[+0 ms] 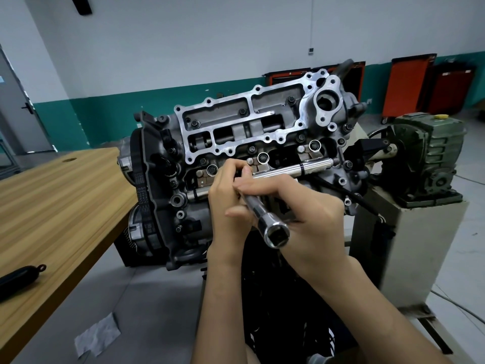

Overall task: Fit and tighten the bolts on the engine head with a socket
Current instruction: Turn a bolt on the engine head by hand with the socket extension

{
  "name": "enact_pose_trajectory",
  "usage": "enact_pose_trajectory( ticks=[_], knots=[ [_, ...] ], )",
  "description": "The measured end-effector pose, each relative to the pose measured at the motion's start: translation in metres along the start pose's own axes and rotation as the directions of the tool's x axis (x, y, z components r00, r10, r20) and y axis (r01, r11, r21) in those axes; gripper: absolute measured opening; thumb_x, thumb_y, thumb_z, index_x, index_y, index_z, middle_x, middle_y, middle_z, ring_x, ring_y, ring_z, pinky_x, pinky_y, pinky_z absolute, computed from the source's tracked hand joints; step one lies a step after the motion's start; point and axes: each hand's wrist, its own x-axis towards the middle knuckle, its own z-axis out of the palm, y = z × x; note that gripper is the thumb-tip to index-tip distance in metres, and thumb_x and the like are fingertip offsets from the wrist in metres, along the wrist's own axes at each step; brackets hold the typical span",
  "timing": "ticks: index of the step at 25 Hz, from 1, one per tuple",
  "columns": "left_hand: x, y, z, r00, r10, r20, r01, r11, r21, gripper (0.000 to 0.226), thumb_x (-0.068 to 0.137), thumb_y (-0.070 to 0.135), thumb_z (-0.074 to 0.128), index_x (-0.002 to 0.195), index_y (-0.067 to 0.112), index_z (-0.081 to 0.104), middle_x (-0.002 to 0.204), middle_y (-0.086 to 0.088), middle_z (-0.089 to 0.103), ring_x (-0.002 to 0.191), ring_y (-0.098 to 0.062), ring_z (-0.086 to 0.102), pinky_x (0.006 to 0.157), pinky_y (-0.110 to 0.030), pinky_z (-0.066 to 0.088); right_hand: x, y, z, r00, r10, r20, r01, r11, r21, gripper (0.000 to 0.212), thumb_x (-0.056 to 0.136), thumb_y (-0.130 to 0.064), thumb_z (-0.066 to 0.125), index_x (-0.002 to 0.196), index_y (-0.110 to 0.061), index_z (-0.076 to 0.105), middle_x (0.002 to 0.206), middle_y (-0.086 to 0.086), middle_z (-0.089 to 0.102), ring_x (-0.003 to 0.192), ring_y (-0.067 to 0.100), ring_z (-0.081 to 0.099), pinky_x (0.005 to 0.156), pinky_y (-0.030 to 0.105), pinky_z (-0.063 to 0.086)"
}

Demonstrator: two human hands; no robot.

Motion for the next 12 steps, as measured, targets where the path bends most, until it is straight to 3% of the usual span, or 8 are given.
enact_pose_trajectory(
  ticks=[2, 4, 5, 6, 8, 9, 10, 12],
  knots=[
    [0.005, 0.007, 0.002, 0.999, -0.038, -0.018, 0.038, 0.999, 0.036, 0.016, 0.09, 0.012, 0.05, 0.079, 0.004, 0.058, 0.077, -0.009, 0.058, 0.072, -0.012, 0.05, 0.07, -0.004, 0.035, -0.003, -0.004, 0.001, 0.996, -0.037, 0.078, 0.035, 0.999, 0.028, 0.026, 0.075, 0.015, 0.074, 0.099, 0.005, 0.068, 0.102, 0.016, 0.071, 0.099, 0.022, 0.068, 0.095, 0.024, 0.05],
    [0.008, 0.014, 0.005, 0.985, -0.171, -0.029, 0.172, 0.984, 0.055, 0.018, 0.093, -0.007, 0.044, 0.091, -0.01, 0.062, 0.096, -0.033, 0.055, 0.079, 0.009, 0.051, 0.066, 0.006, 0.028, -0.005, -0.006, 0.002, 0.986, -0.089, 0.144, 0.084, 0.996, 0.037, 0.027, 0.08, 0.019, 0.064, 0.104, 0.006, 0.067, 0.114, 0.013, 0.068, 0.111, 0.018, 0.063, 0.1, 0.025, 0.047],
    [0.007, 0.013, 0.004, 0.984, -0.176, -0.018, 0.176, 0.984, 0.036, 0.018, 0.092, -0.008, 0.046, 0.096, -0.008, 0.064, 0.101, -0.033, 0.057, 0.07, 0.007, 0.009, 0.066, 0.001, 0.031, -0.003, -0.005, 0.002, 0.986, -0.092, 0.142, 0.089, 0.996, 0.024, 0.027, 0.079, 0.02, 0.065, 0.103, 0.006, 0.068, 0.11, 0.013, 0.069, 0.107, 0.018, 0.065, 0.097, 0.025, 0.049],
    [0.005, 0.009, 0.004, 0.994, -0.107, -0.007, 0.107, 0.994, 0.011, 0.014, 0.093, 0.001, 0.049, 0.091, 0.0, 0.063, 0.093, -0.027, 0.059, 0.065, -0.005, 0.034, 0.068, -0.011, 0.034, -0.002, -0.003, 0.0, 0.99, -0.078, 0.118, 0.078, 0.997, 0.004, 0.027, 0.076, 0.019, 0.069, 0.1, 0.005, 0.07, 0.103, 0.013, 0.072, 0.098, 0.019, 0.069, 0.091, 0.025, 0.053],
    [-0.004, 0.006, -0.004, 0.999, -0.02, 0.025, 0.02, 1.0, -0.011, 0.014, 0.091, 0.016, 0.05, 0.086, 0.007, 0.058, 0.079, -0.011, 0.06, 0.071, -0.02, 0.051, 0.065, -0.036, 0.041, 0.001, 0.0, -0.002, 0.999, -0.031, 0.04, 0.032, 0.999, -0.028, 0.029, 0.07, 0.016, 0.077, 0.095, 0.003, 0.072, 0.085, 0.014, 0.073, 0.079, 0.021, 0.071, 0.077, 0.027, 0.055],
    [-0.005, 0.003, -0.003, 0.999, -0.029, 0.02, 0.029, 0.999, -0.023, 0.017, 0.09, 0.017, 0.049, 0.086, 0.004, 0.058, 0.079, -0.01, 0.06, 0.072, -0.025, 0.054, 0.066, -0.038, 0.042, 0.001, 0.0, -0.002, 1.0, -0.013, 0.022, 0.014, 0.999, -0.029, 0.029, 0.069, 0.015, 0.078, 0.095, 0.003, 0.072, 0.081, 0.015, 0.072, 0.075, 0.023, 0.07, 0.075, 0.028, 0.055],
    [-0.004, 0.008, -0.002, 0.999, -0.039, -0.012, 0.038, 0.999, -0.032, 0.019, 0.09, 0.014, 0.048, 0.086, -0.002, 0.058, 0.081, -0.012, 0.061, 0.074, -0.024, 0.054, 0.067, -0.036, 0.043, 0.0, -0.002, -0.002, 1.0, -0.009, 0.028, 0.01, 1.0, -0.023, 0.029, 0.07, 0.014, 0.078, 0.096, 0.003, 0.072, 0.083, 0.016, 0.072, 0.079, 0.024, 0.07, 0.077, 0.028, 0.055],
    [0.008, 0.01, 0.007, 0.988, -0.148, -0.039, 0.141, 0.979, -0.144, 0.019, 0.09, -0.01, 0.04, 0.087, -0.02, 0.055, 0.087, -0.026, 0.057, 0.072, -0.014, 0.051, 0.069, -0.009, 0.038, -0.002, -0.006, 0.0, 0.994, -0.042, 0.099, 0.042, 0.999, 0.009, 0.029, 0.077, 0.016, 0.071, 0.103, 0.004, 0.069, 0.104, 0.015, 0.071, 0.1, 0.021, 0.068, 0.091, 0.027, 0.052]
  ],
)
